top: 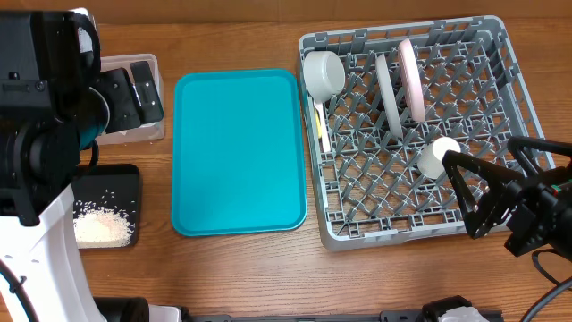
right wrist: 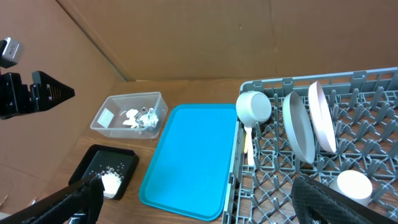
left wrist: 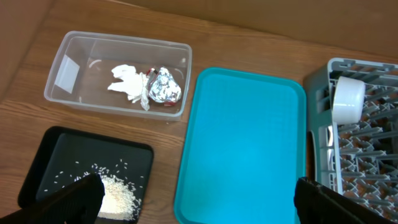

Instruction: Sort waste into correct bins and load items into the dishwasher rack

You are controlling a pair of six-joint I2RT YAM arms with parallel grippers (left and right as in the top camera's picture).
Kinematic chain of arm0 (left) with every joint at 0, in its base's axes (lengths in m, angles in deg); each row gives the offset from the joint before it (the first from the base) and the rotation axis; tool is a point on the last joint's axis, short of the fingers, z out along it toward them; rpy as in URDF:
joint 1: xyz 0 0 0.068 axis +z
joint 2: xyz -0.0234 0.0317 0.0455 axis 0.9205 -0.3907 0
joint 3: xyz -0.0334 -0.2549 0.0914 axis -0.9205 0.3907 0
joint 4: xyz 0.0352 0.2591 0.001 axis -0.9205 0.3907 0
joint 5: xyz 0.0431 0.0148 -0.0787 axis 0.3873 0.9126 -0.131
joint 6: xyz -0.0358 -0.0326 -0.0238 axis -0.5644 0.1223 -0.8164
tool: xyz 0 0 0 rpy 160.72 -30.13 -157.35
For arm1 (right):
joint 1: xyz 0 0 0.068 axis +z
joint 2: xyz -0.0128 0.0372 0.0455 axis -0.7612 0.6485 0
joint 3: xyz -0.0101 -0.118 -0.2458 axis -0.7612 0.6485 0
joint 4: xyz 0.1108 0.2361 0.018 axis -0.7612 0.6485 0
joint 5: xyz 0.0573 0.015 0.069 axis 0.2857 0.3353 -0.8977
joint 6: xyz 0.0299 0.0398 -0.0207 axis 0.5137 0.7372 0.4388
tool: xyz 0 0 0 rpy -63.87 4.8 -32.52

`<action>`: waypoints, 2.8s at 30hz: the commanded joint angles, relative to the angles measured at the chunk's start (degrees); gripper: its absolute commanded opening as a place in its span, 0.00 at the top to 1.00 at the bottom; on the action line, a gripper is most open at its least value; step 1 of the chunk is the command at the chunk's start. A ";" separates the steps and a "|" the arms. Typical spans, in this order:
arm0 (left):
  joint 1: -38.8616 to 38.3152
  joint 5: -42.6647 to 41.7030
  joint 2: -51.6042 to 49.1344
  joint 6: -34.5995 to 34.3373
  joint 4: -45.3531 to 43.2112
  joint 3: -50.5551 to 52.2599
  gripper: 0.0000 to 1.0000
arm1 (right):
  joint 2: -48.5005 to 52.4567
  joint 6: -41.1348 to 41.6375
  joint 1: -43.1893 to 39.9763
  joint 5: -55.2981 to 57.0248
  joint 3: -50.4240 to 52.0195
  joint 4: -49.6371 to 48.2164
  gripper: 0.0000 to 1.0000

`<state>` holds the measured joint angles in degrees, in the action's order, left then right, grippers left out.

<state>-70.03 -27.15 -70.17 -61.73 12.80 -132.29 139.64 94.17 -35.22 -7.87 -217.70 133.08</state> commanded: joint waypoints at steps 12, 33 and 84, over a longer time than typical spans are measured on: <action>-0.37 -2.84 -2.25 0.13 -0.02 0.55 0.00 | -0.04 0.07 0.22 0.42 -0.13 -0.24 0.00; -0.37 -2.82 -2.25 0.13 -0.02 0.55 0.00 | -4.07 -10.75 -4.39 6.82 13.18 -22.75 0.00; -0.37 -2.82 -2.25 0.13 -0.02 0.55 0.00 | -70.88 -10.29 -16.35 0.76 136.61 -88.15 0.00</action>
<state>-70.03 -29.68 -72.33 -61.81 12.71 -131.75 69.43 83.90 -51.37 -6.82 -81.55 45.48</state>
